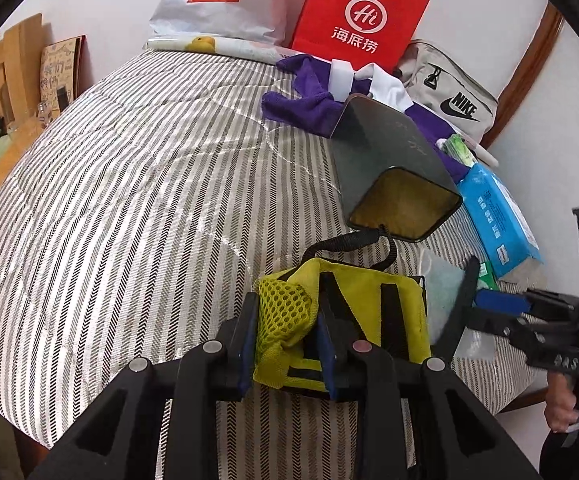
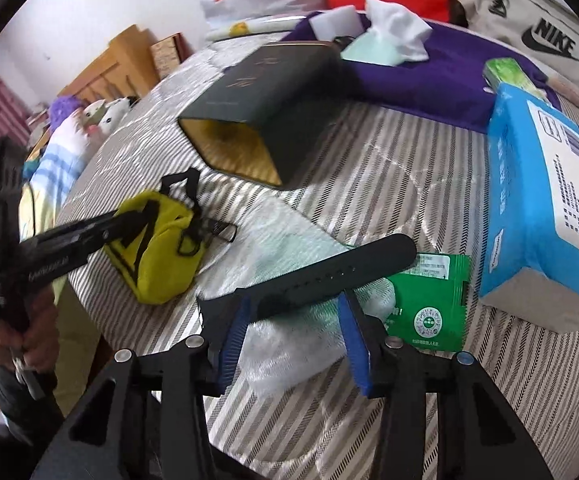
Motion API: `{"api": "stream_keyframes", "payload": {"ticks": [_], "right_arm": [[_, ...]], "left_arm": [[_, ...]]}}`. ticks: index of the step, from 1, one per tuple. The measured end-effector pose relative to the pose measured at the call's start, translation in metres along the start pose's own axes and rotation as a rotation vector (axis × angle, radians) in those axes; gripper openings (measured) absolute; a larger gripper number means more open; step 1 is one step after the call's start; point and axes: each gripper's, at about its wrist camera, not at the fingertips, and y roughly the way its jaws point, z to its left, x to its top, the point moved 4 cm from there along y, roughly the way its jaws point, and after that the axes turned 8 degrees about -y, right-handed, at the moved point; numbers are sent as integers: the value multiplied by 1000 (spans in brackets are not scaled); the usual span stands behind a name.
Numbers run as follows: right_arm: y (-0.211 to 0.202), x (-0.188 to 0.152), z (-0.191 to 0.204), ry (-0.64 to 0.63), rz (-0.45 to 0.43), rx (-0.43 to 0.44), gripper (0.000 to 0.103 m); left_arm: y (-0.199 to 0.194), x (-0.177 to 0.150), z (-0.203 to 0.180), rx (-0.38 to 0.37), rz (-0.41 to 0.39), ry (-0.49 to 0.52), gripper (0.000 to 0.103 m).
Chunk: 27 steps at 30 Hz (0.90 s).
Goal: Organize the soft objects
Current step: 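Grasp the black watch strap with the right tool while the left tool holds the yellow bag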
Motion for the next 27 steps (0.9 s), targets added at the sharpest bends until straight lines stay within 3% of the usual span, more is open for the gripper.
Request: {"api": "stream_keyframes", "payload": {"ticks": [3,7,13,14,16,21,27], "right_arm": [[4,11,2,2,-4,-53,47],[7,20,7,5,-2,-89,55],[20,24,25,-77,-20,-183,55],[21,22,27,-111,-30,-203,53],[21,19,33,-195,-60,-242,37],[6,12,24,-182,-65,-171,23],[7,3,22,-168,-32,-145,27]], "left_arm": [[-1,-1,2,-14,-5,-2,26],[-2,-1,5,-35,-5,-15,26],[-2,0,4,-29,-10,-10,26],[-2,-1,3,-33,-8,-14,26],[-2,0,4,-40,-6,-20,26],[-2,0,4,-46,-5,-23,26],[-2,0,4,-38,-6,-19,26]]}}
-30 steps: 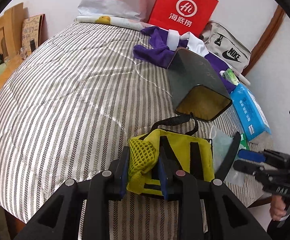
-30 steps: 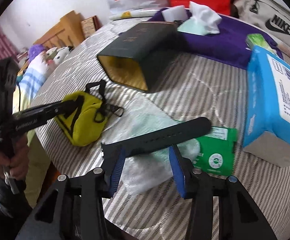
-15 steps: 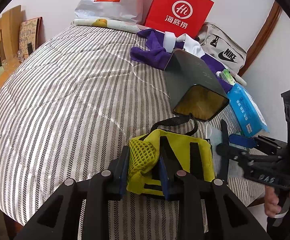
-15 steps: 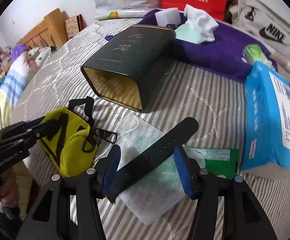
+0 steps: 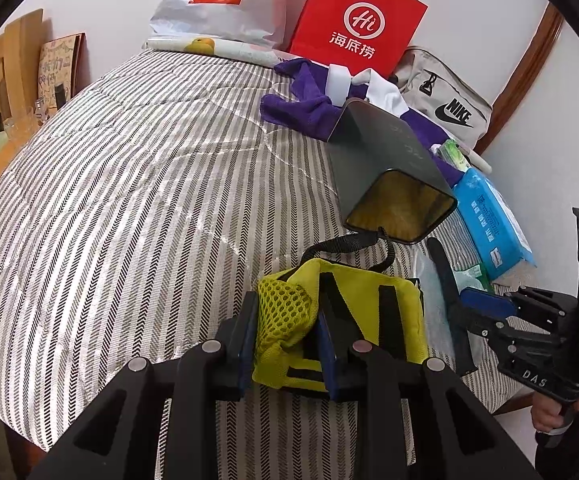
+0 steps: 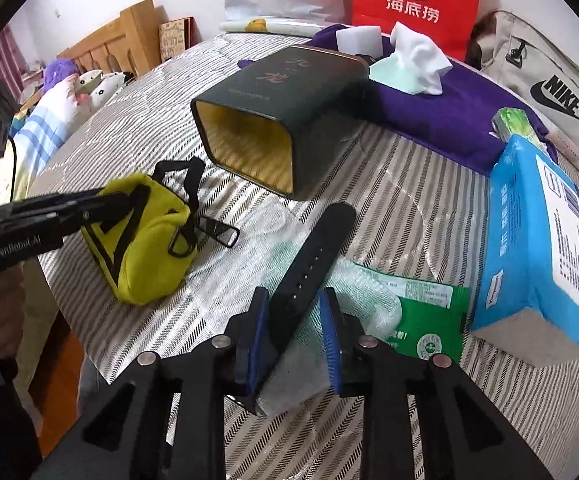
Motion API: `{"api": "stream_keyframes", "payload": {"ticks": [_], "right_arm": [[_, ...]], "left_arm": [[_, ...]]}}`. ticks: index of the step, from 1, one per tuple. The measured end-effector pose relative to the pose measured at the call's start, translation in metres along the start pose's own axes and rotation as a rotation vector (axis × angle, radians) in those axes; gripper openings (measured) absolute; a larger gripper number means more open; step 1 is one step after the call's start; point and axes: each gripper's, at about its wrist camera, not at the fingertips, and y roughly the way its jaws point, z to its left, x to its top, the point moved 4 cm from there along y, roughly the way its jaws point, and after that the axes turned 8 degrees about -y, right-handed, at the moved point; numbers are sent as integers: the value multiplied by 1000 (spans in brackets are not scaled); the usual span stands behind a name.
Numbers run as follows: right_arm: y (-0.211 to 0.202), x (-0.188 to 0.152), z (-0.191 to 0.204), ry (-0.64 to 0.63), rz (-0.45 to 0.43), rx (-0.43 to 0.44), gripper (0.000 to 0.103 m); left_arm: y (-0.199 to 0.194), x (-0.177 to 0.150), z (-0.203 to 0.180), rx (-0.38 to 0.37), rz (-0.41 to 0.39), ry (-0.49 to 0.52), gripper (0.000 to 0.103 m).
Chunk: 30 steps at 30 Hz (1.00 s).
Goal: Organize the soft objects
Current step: 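Grasp the black watch strap with the right tool while the left tool holds the yellow bag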
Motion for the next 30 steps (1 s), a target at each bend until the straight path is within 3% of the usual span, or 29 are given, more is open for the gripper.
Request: {"api": "stream_keyframes", "payload": {"ticks": [8,9,12,13,14,19,22,24,27,30], "right_arm": [[9,10,-2,67,-64,8,33],[9,10,-2,70,-76,8,24],[8,9,-2,34,-103,-4,21],[7,9,-3,32,-105,4,12],[3,7,-5,32,-111,11,8],[-21,0,-18,37,-135,22,6],[-21,-6,-20,44,-93,44,8],[-17,-9,-18,61,-77,64,16],[-10,-10,-11,89,-76,91,41],[-4,-10,-3,76,-101,62,43]], "left_arm": [[1,-1,0,17,8,7,26],[1,-1,-1,18,10,6,26],[1,-1,-1,23,14,5,26],[1,0,-2,25,15,7,26],[1,0,-2,29,16,9,26],[2,0,-4,50,18,19,26],[2,0,-5,56,15,28,26],[2,0,-5,56,16,25,26],[2,0,-5,57,22,21,26],[2,1,-6,59,25,25,26]]}}
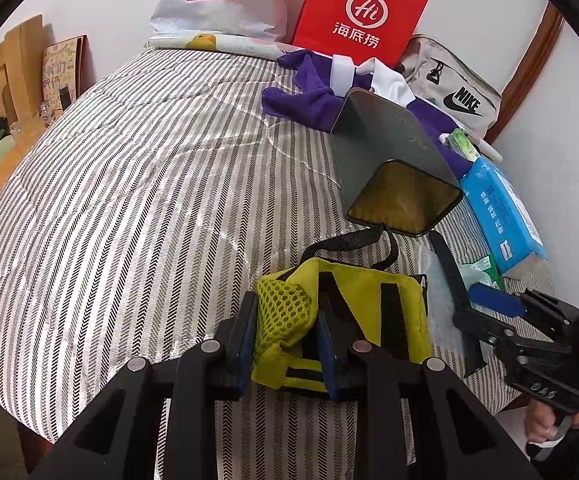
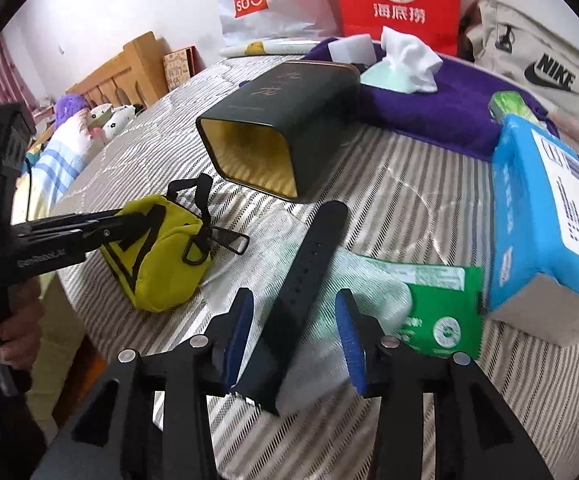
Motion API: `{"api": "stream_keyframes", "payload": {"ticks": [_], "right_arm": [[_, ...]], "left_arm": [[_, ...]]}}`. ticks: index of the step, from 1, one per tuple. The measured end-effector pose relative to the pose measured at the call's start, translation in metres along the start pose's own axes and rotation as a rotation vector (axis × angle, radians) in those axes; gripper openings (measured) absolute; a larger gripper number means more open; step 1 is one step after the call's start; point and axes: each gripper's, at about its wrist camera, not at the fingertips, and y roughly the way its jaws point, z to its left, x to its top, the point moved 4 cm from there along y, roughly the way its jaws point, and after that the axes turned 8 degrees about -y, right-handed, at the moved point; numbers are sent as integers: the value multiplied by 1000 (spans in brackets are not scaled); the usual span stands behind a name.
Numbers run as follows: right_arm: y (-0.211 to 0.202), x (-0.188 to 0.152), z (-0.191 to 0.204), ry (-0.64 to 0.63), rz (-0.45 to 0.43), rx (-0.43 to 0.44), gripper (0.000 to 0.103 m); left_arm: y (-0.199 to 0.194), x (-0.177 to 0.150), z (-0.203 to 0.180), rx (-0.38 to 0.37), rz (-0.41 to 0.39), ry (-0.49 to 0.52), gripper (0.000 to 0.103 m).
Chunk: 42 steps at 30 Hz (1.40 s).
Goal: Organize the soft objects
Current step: 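Grasp the black watch strap with the right tool while the left tool holds the yellow bag, then lift the black strap with the right tool while the left tool holds the yellow bag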
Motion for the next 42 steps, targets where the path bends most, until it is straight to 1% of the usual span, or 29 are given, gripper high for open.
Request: {"api": "stream_keyframes", "payload": {"ticks": [1,2,3,4,6,9,12,14,15,16,17,21,22,25,31,42], "right_arm": [[2,0,2,-12,-14,-21,42],[4,1,4,-20,-29,-53,40],[5,0,5,-26,-39,-69,29],[5,1,5,-37,-50,-96,23],[6,1,5,-49,-50,-94,23],[4,1,1,-24,-40,-70,24],[5,2,5,-34,-54,-69,33],[9,3,9,-70,-82,-99,33],[10,3,10,-80,-87,-106,32],[10,4,10,-90,-90,-113,23],[10,5,8,-90,-89,-107,23],[4,7,-9,-1,-71,-9,20],[0,7,-13,12,-74,0,20],[-13,6,-13,-3,-94,-26,20],[-45,-4,-18,-14,-122,-36,20],[-96,-18,-56,46,-195,-89,20]], "left_arm": [[0,0,0,0,0,1,26],[0,0,0,-1,0,1,26],[0,0,0,-3,0,0,26],[0,0,1,-5,0,-3,26],[-1,0,1,-7,0,-6,26],[-1,0,0,-4,-2,-2,26],[-1,0,0,0,-3,0,26],[0,0,0,1,-4,1,26],[-1,0,0,1,-3,-3,26],[-1,0,1,-2,-1,-16,26],[-1,1,2,-10,1,-41,26],[-2,0,1,-2,0,-37,26],[-2,0,0,-4,3,-37,25],[-5,-1,-3,-12,4,-39,25],[-18,2,-12,-11,-16,-26,25],[-46,18,-34,-50,-54,-7,25]]}}
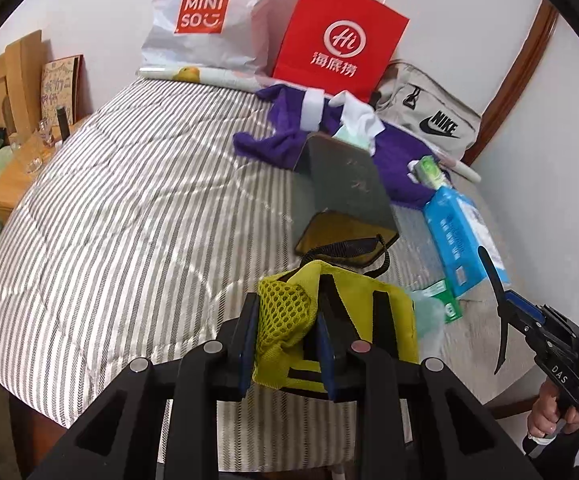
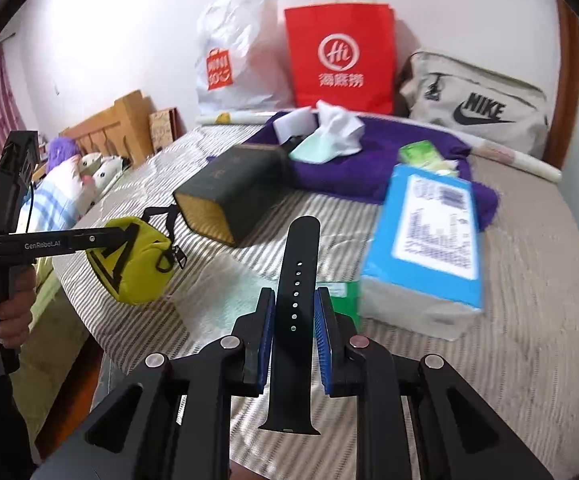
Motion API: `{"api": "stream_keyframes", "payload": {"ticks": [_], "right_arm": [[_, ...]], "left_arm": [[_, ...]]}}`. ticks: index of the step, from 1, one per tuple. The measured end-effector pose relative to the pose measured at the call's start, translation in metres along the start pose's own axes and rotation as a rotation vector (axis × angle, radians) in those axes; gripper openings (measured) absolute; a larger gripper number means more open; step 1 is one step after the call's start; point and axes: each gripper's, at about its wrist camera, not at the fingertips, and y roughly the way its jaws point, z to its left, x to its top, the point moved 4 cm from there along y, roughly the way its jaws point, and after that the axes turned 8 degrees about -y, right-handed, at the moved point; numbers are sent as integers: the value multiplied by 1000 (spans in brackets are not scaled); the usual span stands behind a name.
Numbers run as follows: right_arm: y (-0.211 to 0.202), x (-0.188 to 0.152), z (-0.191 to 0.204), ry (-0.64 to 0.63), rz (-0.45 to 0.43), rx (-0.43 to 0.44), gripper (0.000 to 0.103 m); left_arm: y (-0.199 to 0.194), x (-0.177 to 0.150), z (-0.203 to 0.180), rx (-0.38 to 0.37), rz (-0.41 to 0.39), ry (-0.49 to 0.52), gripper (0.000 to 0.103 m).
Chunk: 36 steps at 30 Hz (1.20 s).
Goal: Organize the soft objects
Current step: 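Lift the black strap with the right tool while the left tool holds the yellow bag, then drop the strap from the right tool while the left tool drops the yellow bag on the towel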
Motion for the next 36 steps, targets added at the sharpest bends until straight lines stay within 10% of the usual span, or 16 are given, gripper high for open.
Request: {"api": "stream_keyframes", "payload": {"ticks": [36], "right_arm": [[39,121,-109,12,-83,-52,20]], "left_arm": [[63,154,-66,-47,-10,-30,25]]}}
